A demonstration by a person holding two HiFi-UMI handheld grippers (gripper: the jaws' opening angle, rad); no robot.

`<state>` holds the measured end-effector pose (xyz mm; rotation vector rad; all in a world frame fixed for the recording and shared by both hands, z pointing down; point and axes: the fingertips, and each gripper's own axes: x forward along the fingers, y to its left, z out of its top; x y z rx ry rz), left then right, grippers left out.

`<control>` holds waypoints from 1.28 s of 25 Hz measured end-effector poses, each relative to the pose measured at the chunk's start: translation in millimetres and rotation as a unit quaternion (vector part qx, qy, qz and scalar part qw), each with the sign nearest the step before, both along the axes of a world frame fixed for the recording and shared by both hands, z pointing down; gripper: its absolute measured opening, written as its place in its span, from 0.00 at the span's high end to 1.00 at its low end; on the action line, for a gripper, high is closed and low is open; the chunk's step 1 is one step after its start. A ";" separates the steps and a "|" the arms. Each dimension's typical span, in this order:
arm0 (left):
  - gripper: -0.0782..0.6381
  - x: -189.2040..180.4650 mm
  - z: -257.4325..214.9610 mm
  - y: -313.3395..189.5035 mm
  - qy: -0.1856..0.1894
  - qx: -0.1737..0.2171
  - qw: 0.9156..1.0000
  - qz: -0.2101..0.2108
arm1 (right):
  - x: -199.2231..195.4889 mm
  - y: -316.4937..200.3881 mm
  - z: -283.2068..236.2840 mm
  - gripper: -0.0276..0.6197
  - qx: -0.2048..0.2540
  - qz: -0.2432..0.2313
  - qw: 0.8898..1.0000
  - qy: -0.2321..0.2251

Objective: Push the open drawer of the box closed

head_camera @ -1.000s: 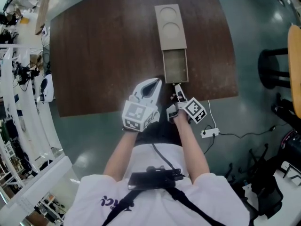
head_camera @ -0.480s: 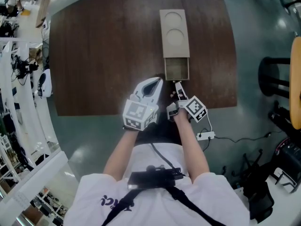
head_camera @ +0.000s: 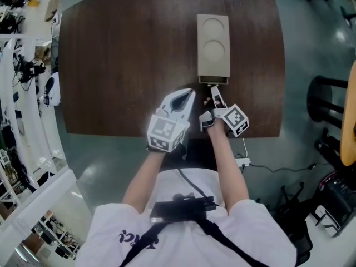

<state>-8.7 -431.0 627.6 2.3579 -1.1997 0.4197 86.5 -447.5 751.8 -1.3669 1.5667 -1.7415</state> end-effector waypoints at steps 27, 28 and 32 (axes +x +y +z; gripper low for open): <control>0.88 -17.9 -3.8 16.2 -0.005 -0.004 1.000 -0.028 | -8.2 -29.5 2.0 0.84 0.030 -0.009 0.999 -0.025; 0.88 -18.0 -5.1 22.6 0.000 -0.005 1.000 -0.029 | -7.8 -28.9 0.8 0.81 0.036 -0.010 0.999 -0.029; 0.88 -20.6 -16.6 42.0 0.011 -0.001 0.999 -0.030 | -4.3 -24.2 -6.6 0.80 0.053 -0.002 0.998 -0.043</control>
